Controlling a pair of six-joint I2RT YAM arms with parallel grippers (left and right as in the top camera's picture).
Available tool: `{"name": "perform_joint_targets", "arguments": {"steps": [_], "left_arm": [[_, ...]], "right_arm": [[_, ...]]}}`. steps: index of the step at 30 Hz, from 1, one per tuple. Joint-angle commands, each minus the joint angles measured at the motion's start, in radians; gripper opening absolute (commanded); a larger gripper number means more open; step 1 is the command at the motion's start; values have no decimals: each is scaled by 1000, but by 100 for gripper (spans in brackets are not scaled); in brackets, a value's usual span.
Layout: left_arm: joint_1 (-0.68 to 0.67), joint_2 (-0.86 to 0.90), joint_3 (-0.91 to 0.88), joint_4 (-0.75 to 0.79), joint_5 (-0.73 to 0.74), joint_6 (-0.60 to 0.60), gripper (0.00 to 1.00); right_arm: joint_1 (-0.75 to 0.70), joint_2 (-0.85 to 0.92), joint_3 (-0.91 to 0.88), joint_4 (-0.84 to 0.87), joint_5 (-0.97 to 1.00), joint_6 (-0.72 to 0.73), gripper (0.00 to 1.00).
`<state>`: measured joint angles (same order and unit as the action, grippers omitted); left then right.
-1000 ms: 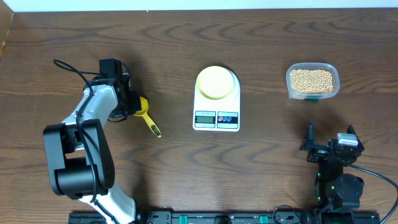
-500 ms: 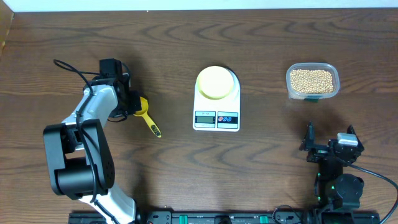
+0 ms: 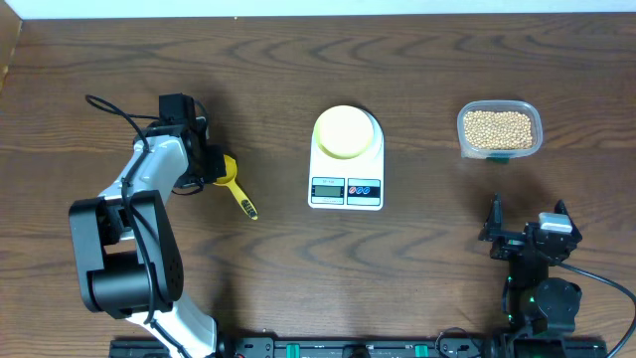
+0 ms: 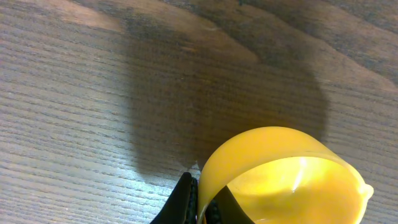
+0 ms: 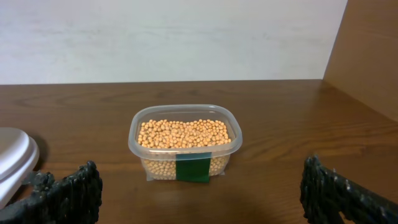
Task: Scoop item into bowl and weigh 50g on scale
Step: 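Close the left gripper on the scoop's cup rim, then lift the yellow scoop with the left gripper and swing it rightward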
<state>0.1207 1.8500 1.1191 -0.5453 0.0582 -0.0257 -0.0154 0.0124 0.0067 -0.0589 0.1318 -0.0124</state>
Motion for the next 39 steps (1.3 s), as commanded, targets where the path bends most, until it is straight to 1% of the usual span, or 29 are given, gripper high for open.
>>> {"name": "perform_joint_targets", "arguments": {"steps": [1,7,13,20,24,29,37,39], "left_arm": [[-2,15,14,-5,10,-1,8],[-2,11,16,-11,10,-1,8],[-2,-28,17,-23,10,-3,8],[-2,-67,17,-29,10,-34,8],[-2,-82,17,-36,10,-79,8],[-2,-123,17,-52,14,-167,8],[-2,-245,17,-103,14,-178,8],[-2,-282,17,-110,13,-196,8]], "right_arm": [[8,-6,-1,-2,16,-7,99],[8,-6,-1,-2,16,-7,99],[8,-6,-1,-2,16,-7,99],[8,-6,-1,-2,16,-7,99],[8,-6,-1,-2,16,-7,99],[8,-6,-1,-2,16,-7,99],[8,-6,-1,-2,16,-7,99],[8,-6,-1,-2,16,-7,99]]}}
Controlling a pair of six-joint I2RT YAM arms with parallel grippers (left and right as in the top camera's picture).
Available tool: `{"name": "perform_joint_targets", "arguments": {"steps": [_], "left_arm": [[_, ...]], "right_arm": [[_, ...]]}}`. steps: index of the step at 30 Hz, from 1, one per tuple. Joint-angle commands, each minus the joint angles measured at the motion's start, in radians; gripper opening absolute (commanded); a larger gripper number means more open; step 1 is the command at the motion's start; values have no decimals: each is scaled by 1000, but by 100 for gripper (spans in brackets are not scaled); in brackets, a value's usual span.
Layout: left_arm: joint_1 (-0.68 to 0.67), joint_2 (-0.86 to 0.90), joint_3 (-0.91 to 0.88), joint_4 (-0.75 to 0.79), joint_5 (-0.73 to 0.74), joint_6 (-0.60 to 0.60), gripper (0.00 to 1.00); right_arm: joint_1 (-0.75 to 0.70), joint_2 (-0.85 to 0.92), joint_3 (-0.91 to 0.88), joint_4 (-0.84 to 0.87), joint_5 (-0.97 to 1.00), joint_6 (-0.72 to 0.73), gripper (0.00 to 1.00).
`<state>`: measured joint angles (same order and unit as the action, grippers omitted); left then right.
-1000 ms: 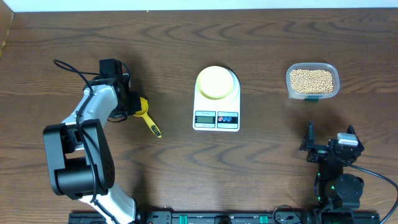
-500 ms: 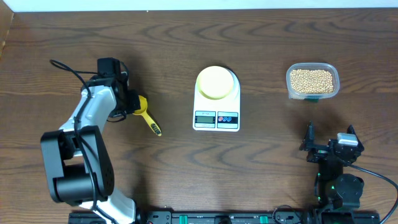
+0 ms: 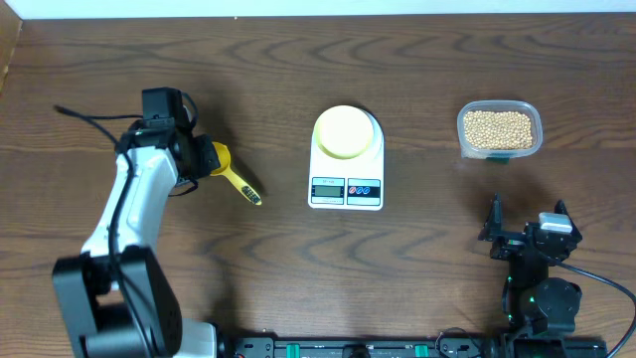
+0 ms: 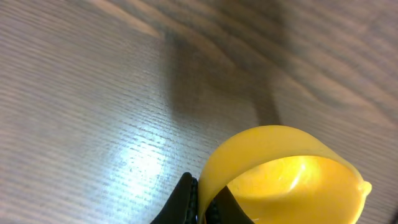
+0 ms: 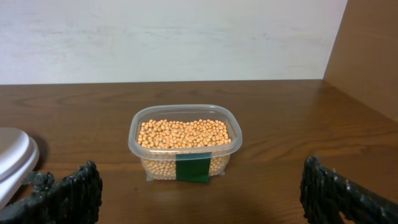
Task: Scoop item into bowl and weigh 50g on scale
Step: 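Lift the yellow scoop with the left gripper and swing it rightward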
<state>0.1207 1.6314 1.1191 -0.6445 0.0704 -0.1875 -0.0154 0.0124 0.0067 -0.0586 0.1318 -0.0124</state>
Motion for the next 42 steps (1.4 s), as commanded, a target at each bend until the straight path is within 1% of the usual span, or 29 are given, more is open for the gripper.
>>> {"name": "perform_joint_targets", "arguments": {"steps": [1,5,8,14,19,33,37,41,42], "left_arm": [[-2,-84,17,-13,2,-51,8],[-2,-151,17,-17,2,-103,8],[-2,-192,17,-28,2,-167,8],[-2,-237,17,-36,1,-347,8],[-2,-241,16,-67,1,-497,8],[-2,-241,16,-103,1,-586,8],[-2,-241,16,-117,1,-631,8],[-2,-241,16,-124,2,-631,8],[-2,-241,16,-127,1,-639,8]], "right_arm": [[8,-6,-1,-3,16,-7,99],[8,-6,-1,-2,16,-7,99],[8,-6,-1,-3,16,-7,99],[8,-6,-1,-3,16,-7,99],[8,-6,-1,-2,16,-7,99],[8,-6,-1,-3,16,-7,99],[8,-6,-1,-3,16,-7,99],[8,-6,-1,-2,16,-8,99],[8,-6,-1,-2,27,-32,99]]}}
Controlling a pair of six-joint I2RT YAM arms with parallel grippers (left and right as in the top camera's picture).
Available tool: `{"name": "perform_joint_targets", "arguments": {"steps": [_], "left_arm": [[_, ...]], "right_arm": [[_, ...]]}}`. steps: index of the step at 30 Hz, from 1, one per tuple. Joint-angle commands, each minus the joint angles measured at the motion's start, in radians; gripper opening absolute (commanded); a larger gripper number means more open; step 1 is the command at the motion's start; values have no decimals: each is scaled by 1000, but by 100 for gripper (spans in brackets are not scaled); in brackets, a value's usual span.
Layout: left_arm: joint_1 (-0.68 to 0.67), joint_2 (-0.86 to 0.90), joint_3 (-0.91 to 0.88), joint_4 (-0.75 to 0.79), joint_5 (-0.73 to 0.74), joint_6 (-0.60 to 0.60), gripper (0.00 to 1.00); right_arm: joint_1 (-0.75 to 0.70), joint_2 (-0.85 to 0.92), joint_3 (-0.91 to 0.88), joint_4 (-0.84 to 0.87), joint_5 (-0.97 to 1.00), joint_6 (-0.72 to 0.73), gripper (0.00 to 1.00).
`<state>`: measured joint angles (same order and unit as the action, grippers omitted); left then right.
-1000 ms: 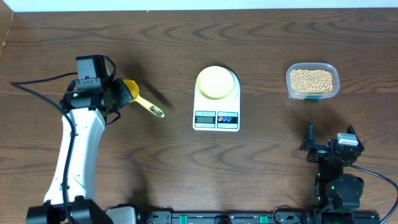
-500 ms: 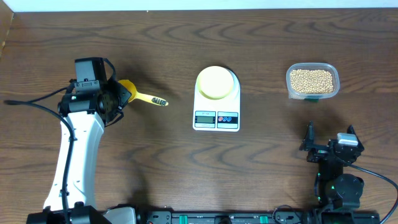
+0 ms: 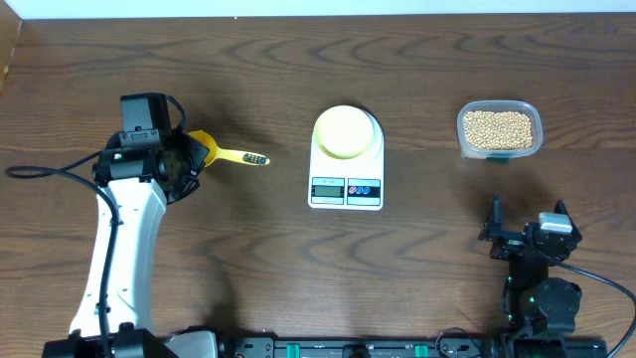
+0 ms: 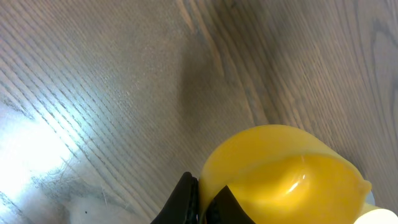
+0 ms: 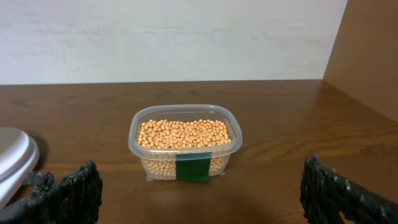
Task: Scoop item into bowl and weigh 50g on scale
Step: 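Lift the yellow scoop with the left gripper and swing it rightward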
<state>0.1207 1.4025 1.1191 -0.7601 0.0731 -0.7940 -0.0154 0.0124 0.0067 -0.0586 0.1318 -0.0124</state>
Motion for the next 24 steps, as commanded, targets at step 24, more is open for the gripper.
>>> {"name": "perform_joint_targets", "arguments": {"steps": [24], "left_arm": [[-2,-12,16,-19,48,-82,8]], "right_arm": [[8,-6,-1,31,-163,11,99]]}}
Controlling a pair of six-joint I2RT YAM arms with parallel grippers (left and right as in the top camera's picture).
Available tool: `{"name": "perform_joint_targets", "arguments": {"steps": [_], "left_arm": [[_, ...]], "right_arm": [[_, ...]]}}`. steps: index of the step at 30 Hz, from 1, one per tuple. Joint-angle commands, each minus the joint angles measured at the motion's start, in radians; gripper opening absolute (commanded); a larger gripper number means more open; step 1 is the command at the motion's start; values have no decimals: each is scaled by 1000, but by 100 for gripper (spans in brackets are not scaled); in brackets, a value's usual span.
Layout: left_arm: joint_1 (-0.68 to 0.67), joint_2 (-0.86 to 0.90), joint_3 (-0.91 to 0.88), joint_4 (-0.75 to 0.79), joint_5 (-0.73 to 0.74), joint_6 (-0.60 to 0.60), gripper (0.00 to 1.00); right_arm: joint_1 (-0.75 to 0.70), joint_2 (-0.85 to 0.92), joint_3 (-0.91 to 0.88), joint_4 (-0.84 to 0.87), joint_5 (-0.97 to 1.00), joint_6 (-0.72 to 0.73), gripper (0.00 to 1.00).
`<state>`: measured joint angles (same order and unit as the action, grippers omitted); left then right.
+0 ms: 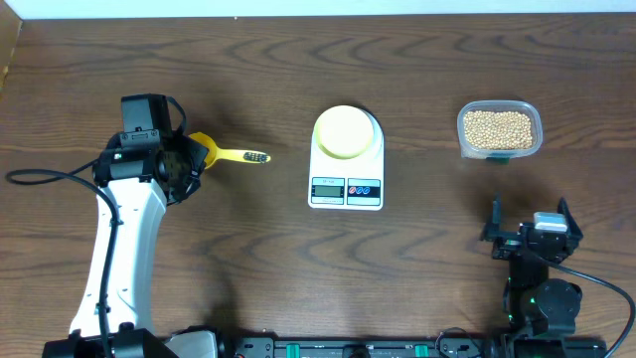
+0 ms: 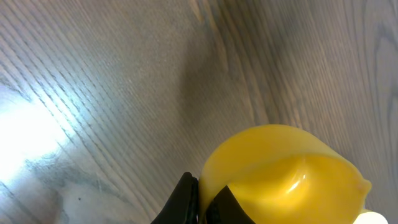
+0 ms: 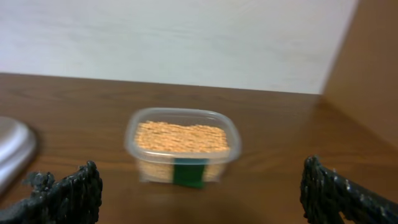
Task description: Scoop item into bowl and weigh 50g on scale
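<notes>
My left gripper [image 1: 186, 159] is shut on the rim of a yellow scoop [image 1: 227, 154], whose handle points right toward the scale. In the left wrist view the black fingertips [image 2: 188, 194] pinch the wall of the scoop's empty cup [image 2: 286, 177] above the wood. A white scale [image 1: 346, 191] carries a pale yellow bowl [image 1: 347, 130]. A clear tub of soybeans [image 1: 499, 128] stands at the far right and also shows as the tub [image 3: 179, 138]. My right gripper [image 1: 530, 211] is open and holds nothing, near the front edge, facing the tub.
The brown wooden table [image 1: 417, 268] ends at a white wall behind. A wooden side panel [image 3: 373, 74] rises to the right of the tub. The edge of the scale [image 3: 12, 140] shows at the left of the right wrist view.
The right wrist view is now blurred and the tub sits slightly differently in it, so the right arm has shifted a little. The left gripper and scoop have barely moved.
My left gripper was shut on the scoop's cup, handle pointing down-right near the table. Later the arm had stretched left and the scoop sat higher. Then the handle pointed right toward the scale, as it does now. The right arm stayed still until this moment.
</notes>
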<state>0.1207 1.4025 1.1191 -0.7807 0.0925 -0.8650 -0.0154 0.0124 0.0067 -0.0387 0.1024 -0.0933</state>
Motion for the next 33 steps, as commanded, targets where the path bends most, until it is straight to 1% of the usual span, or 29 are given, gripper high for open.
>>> {"name": "perform_joint_targets", "arguments": {"steps": [1,3,7,11,16,21,24,29,33], "left_arm": [[-2,-12,16,0,29,-17,8],[-2,-12,16,0,32,-32,8],[-2,-12,16,0,48,-39,8],[-2,-12,16,3,58,-39,8],[-5,-12,16,3,58,-39,8],[-10,-12,16,5,59,-39,7],[-10,-12,16,4,59,-39,8],[-11,-12,16,7,66,-39,7],[-11,-12,16,7,76,-38,8]], "right_arm": [[8,-6,-1,26,-181,124,99],[8,-6,-1,55,-230,182,99],[8,-6,1,130,-234,331,99],[8,-6,36,141,-238,411,99],[8,12,147,57,-247,418,99],[8,89,246,-7,-248,418,99],[8,159,288,-11,-261,419,99],[8,306,359,-11,-328,423,99],[8,433,413,-18,-395,438,99]]}}
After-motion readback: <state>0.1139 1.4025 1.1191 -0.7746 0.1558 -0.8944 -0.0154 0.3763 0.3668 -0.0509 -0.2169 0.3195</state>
